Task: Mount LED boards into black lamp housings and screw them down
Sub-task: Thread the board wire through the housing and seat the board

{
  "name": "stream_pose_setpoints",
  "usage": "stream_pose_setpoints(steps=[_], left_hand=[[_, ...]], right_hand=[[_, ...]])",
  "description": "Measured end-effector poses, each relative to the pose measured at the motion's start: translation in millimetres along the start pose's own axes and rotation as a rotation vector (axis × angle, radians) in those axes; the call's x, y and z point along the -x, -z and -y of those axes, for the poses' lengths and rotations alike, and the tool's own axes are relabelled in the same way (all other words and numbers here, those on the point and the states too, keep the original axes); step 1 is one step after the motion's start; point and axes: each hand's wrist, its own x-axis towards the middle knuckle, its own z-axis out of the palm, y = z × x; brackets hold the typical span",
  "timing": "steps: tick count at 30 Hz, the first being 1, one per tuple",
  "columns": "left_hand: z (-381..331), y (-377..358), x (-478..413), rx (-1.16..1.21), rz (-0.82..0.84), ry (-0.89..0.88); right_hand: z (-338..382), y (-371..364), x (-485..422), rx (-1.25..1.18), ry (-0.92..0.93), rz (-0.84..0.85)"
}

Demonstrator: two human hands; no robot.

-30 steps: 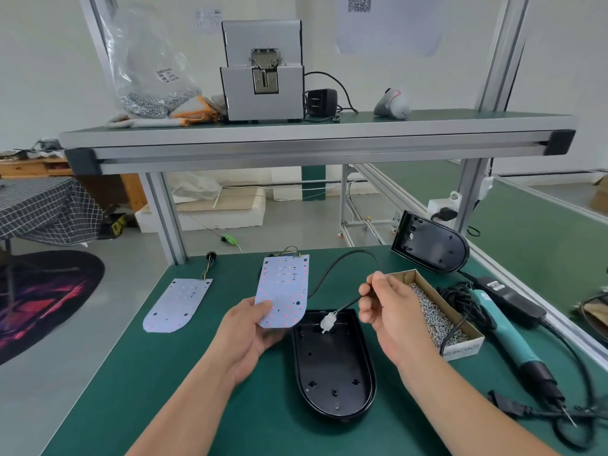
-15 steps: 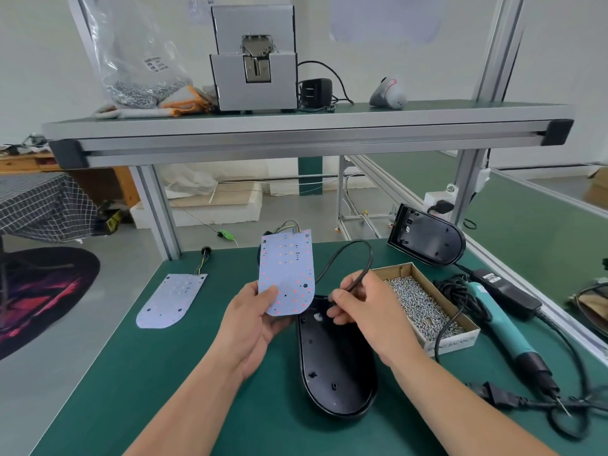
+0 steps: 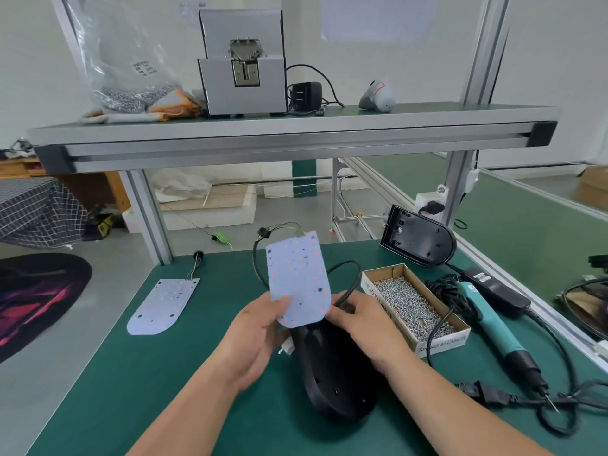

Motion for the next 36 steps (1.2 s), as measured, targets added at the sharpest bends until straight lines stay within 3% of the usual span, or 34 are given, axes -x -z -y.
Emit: stream_pose_setpoints(steps=[5,10,15,22,30,36], left_hand=[[-3.0,-9.4,5.7,-0.291,0.009,0.007],[1.1,-21.9,9.1,-0.478,-0.045,-0.04],[9.1,-27.7,7.6,-0.45,-0.119,-0.085],[12.1,-25.2,3.9,-0.394,-0.175,-0.092],[11.3,-24.9,6.6,-0.391,-0.131,-0.12],[11.6,-27.6,7.6,-0.382,-0.164,-0.147]], right_hand=[[-2.6,-4.1,0.5,0.101,-0.034,0.03],[0.6,-0.9,-0.1,-0.085,-0.179,-0.014],[5.6,-3.8,5.1,-0.086,-0.115,-0.086],[-1.2,1.6,5.4,0.1,-0.007,0.054],[6.4,-0.5,8.7,-0.287,-0.079,0.09],[2.4,-5.4,8.1,-0.34,-0.145,0.04]])
